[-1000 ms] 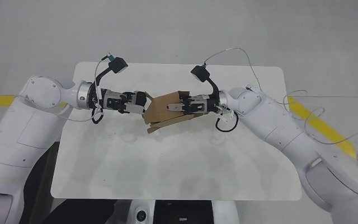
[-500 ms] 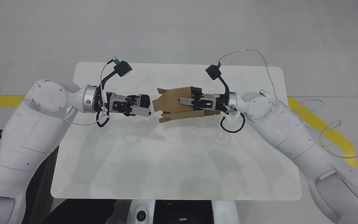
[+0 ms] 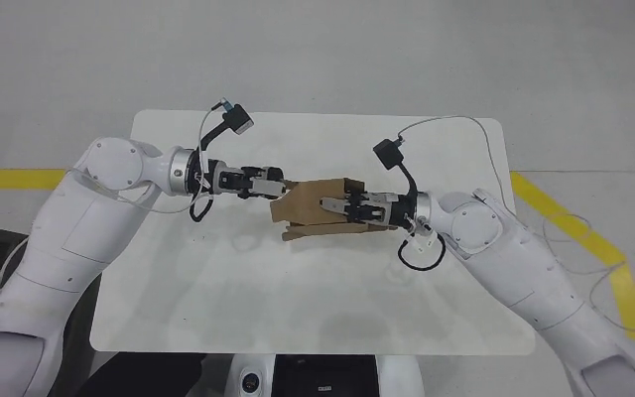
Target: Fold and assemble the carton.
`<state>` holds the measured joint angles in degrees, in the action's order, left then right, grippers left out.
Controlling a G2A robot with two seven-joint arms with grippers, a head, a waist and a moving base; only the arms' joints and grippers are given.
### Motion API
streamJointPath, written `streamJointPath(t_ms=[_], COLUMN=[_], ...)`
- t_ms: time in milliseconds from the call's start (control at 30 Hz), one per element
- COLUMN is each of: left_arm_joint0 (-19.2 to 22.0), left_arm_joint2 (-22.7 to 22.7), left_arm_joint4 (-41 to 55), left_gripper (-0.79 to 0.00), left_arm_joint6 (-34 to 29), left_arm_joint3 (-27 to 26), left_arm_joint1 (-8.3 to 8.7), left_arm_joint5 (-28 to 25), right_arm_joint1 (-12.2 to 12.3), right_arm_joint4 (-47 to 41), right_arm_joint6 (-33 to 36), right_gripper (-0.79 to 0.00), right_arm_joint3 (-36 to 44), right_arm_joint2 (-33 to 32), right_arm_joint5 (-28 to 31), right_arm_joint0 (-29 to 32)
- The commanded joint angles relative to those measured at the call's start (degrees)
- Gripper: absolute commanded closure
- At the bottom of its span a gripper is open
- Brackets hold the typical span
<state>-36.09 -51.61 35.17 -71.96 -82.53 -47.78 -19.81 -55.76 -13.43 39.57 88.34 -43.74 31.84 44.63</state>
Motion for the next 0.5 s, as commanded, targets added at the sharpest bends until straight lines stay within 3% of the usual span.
streamJointPath(t_ms=[0,467], left_arm_joint0=[0.4,-0.1], left_arm_joint2=[0.36,-1.77], left_arm_joint4=[0.68,2.06], left_gripper=[-0.785,-0.785], left_arm_joint6=[-0.34,-3.72], left_arm_joint3=[0.71,1.78], left_arm_joint1=[-0.35,-0.86], left_arm_joint5=[0.39,0.34], right_arm_joint1=[0.09,-1.37], right_arm_joint4=[0.22,5.29], right_arm_joint6=[0.11,-5.09], right_gripper=[0.0,0.0], right_arm_joint3=[0.85,-0.49], right_arm_joint2=[-0.63,-2.16], right_arm_joint5=[-0.23,-0.02], right_arm_joint0=[0.71,1.35])
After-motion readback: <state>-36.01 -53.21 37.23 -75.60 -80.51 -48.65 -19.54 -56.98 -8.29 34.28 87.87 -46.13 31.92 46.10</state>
